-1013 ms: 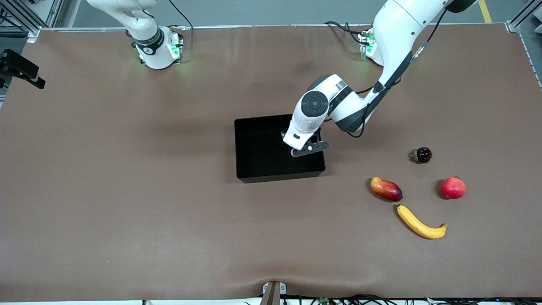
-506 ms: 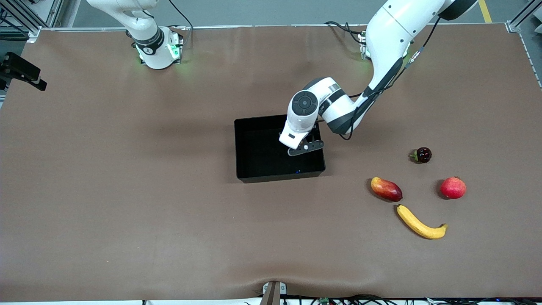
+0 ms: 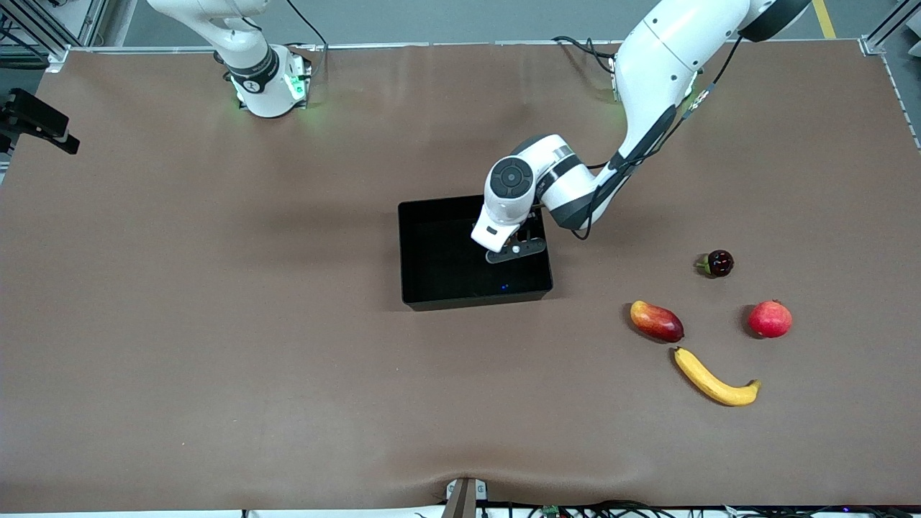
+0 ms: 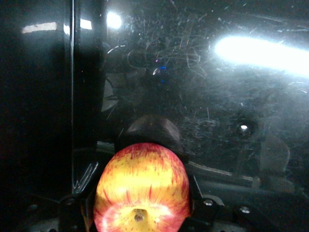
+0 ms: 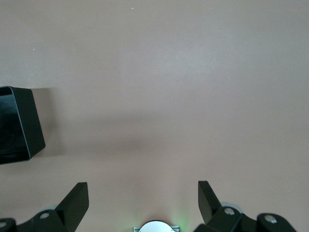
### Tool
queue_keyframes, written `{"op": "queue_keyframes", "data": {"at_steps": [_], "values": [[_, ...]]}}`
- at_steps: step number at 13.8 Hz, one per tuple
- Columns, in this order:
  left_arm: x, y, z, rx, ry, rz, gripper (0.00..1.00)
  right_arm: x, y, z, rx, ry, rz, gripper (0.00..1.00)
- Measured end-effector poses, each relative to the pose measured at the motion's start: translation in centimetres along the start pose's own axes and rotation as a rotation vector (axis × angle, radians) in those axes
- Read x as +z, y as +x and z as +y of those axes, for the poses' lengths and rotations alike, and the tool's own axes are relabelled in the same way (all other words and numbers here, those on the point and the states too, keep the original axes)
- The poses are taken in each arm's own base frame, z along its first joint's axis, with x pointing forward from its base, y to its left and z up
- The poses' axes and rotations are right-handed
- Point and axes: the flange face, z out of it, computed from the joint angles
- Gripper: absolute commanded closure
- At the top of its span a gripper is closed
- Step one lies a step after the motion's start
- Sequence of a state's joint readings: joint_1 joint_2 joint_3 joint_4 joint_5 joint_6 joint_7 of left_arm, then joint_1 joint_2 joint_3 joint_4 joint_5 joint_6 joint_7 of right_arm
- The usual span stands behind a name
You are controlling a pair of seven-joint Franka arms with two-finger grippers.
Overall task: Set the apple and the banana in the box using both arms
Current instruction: 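Lower the apple into the box and open the left gripper, then move the left gripper to the banana and grasp it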
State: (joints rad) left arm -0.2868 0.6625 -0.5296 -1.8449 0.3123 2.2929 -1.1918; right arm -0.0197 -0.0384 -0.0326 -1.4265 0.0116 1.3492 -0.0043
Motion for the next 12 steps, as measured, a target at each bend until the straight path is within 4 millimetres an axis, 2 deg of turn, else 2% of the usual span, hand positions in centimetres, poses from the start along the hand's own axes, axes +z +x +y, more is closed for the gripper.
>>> {"op": "queue_keyframes", "data": {"at_steps": [1,4,5,6,7,10,11,12], "values": [[0.0,0.0,0.0,0.000,0.000,0.000,0.00,0.0,0.0,0.0,0.000,0.000,0.000,0.00],[-0.4,0.2,0.1,-0.012,-0.004,0.005,0.00,0.0,0.0,0.0,0.000,0.000,0.000,0.00],[-1.2,0.6,0.1,-0.018,-0.003,0.012,0.00,0.0,0.0,0.0,-0.001,0.000,0.000,0.00],[-3.2,1.3,0.0,-0.028,0.017,0.024,0.00,0.0,0.0,0.0,-0.001,0.000,0.000,0.00],[-6.4,1.9,-0.1,-0.042,0.051,0.036,0.00,0.0,0.0,0.0,-0.001,0.000,0.000,0.00],[-19.4,2.2,-0.6,-0.069,0.071,0.077,0.00,0.0,0.0,0.0,-0.001,0.000,0.000,0.00],[-23.0,3.0,-1.5,-0.069,0.056,0.100,0.00,0.0,0.0,0.0,-0.001,0.000,0.000,0.00],[-25.6,4.8,-3.3,-0.066,0.041,0.119,0.00,0.0,0.0,0.0,0.000,0.000,0.000,0.00]]}}
